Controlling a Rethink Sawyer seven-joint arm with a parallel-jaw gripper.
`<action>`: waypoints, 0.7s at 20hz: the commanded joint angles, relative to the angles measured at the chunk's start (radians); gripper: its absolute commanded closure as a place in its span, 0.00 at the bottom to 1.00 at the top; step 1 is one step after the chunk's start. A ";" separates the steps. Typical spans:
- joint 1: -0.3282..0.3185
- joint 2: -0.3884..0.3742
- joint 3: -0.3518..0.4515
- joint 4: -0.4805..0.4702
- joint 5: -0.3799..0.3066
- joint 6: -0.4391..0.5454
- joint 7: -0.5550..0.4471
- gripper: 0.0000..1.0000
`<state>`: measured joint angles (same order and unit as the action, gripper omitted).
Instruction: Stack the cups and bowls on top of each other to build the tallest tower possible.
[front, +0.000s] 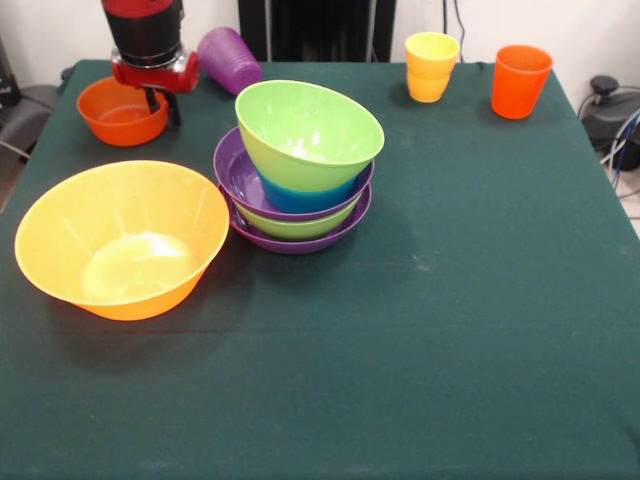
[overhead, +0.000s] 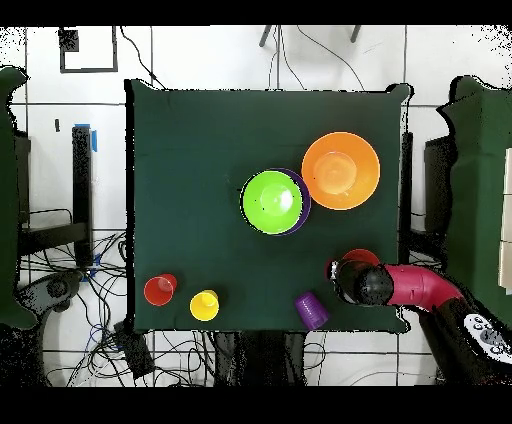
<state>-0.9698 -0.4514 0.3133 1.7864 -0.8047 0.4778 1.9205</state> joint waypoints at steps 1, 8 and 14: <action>0.040 0.118 0.068 -0.094 -0.053 -0.070 -0.073 1.00; 0.037 -0.002 0.123 -0.002 0.042 0.008 -0.078 1.00; 0.029 -0.157 0.203 0.097 0.176 0.102 -0.087 1.00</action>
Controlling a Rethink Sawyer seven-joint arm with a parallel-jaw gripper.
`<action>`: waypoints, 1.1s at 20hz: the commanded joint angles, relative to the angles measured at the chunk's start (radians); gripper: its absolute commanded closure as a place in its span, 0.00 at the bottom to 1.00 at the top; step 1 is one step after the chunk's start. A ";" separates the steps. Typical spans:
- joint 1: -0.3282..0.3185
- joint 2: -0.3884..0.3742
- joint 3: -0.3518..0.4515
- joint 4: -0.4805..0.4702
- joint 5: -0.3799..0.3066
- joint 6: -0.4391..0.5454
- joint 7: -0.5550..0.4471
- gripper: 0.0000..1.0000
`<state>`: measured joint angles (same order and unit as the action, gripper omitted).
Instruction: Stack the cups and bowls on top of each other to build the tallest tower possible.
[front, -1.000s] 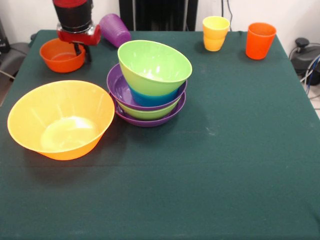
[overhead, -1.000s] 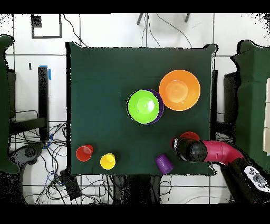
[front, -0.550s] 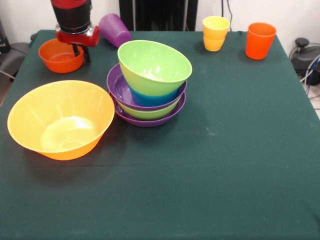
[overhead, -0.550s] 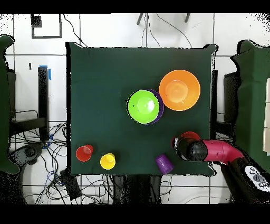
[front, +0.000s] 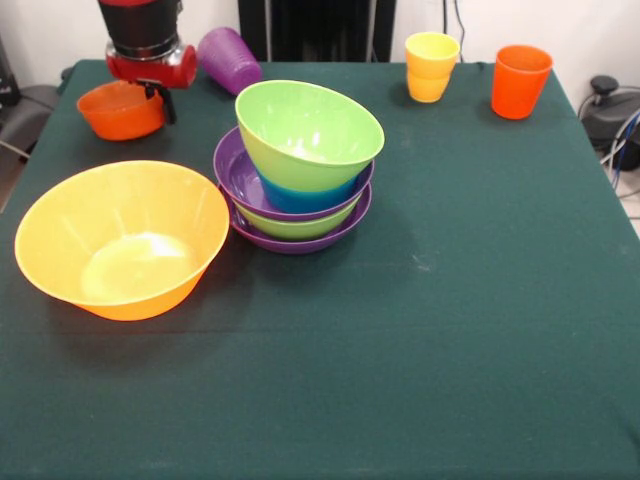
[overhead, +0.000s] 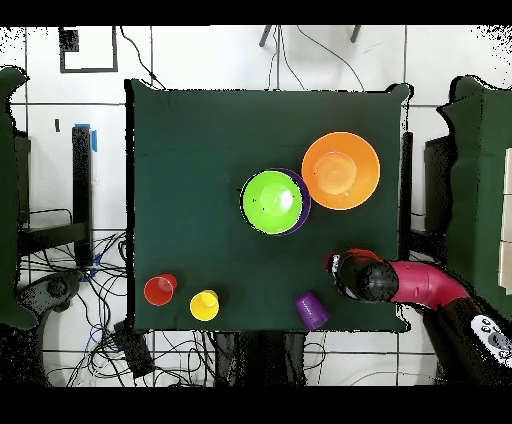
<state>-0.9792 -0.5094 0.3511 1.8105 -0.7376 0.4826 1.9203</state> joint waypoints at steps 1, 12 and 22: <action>0.041 -0.112 0.173 0.081 0.123 0.101 -0.085 1.00; 0.078 -0.236 0.193 0.153 0.221 0.154 -0.069 1.00; 0.114 -0.333 0.212 0.165 0.318 0.242 -0.060 1.00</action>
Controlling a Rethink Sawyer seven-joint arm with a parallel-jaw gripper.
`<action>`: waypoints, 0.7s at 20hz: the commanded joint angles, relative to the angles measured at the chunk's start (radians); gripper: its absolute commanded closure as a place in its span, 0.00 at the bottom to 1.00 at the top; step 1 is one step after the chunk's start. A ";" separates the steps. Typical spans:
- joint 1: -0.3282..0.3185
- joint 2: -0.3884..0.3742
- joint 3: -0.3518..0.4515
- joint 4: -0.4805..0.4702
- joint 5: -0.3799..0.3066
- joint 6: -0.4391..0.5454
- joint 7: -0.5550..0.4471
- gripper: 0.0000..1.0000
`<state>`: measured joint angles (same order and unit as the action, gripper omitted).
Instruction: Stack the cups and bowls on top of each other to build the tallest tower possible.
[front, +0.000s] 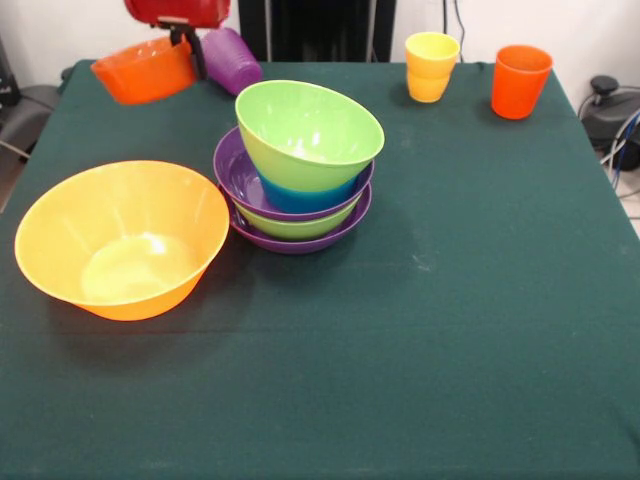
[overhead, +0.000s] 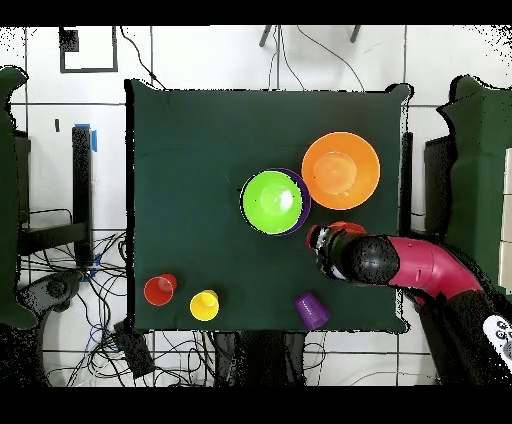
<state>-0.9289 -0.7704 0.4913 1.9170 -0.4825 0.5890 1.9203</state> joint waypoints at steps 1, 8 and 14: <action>0.067 -0.078 0.075 0.059 0.070 0.142 -0.058 1.00; 0.088 -0.140 0.097 0.078 0.116 0.151 -0.046 1.00; 0.110 -0.162 0.092 0.080 0.142 0.174 -0.044 1.00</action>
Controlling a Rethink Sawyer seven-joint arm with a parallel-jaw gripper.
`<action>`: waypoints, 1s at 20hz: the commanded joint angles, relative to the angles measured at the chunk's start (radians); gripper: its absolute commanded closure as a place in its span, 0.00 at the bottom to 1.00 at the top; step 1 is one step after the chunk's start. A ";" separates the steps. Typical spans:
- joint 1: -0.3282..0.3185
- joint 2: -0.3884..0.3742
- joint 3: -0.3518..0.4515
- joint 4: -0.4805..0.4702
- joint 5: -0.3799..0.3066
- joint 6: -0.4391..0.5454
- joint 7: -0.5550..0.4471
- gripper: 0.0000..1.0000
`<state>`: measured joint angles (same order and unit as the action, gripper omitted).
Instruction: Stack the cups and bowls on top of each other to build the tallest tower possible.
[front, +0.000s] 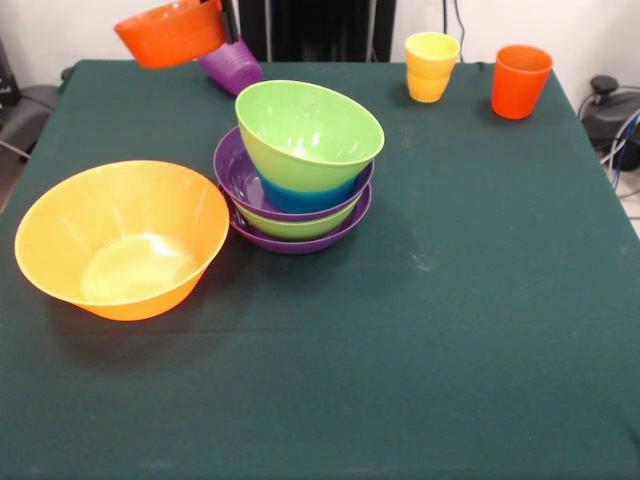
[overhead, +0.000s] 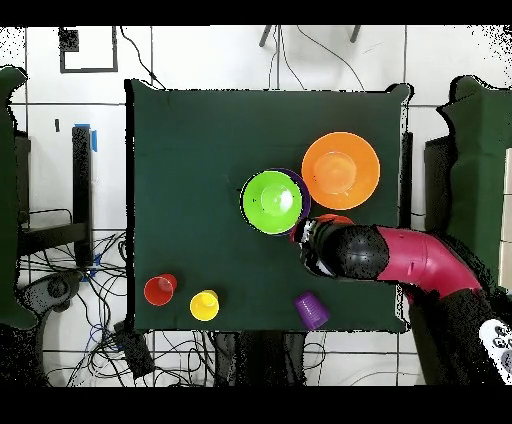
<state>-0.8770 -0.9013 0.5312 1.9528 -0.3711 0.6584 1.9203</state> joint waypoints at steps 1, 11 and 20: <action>0.062 -0.030 0.049 0.044 0.035 0.106 -0.046 1.00; 0.119 -0.035 0.039 0.021 0.065 0.117 -0.023 1.00; 0.178 -0.010 0.005 0.012 0.047 0.055 0.020 1.00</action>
<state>-0.7518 -0.9468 0.5326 1.9534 -0.3226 0.6698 1.9203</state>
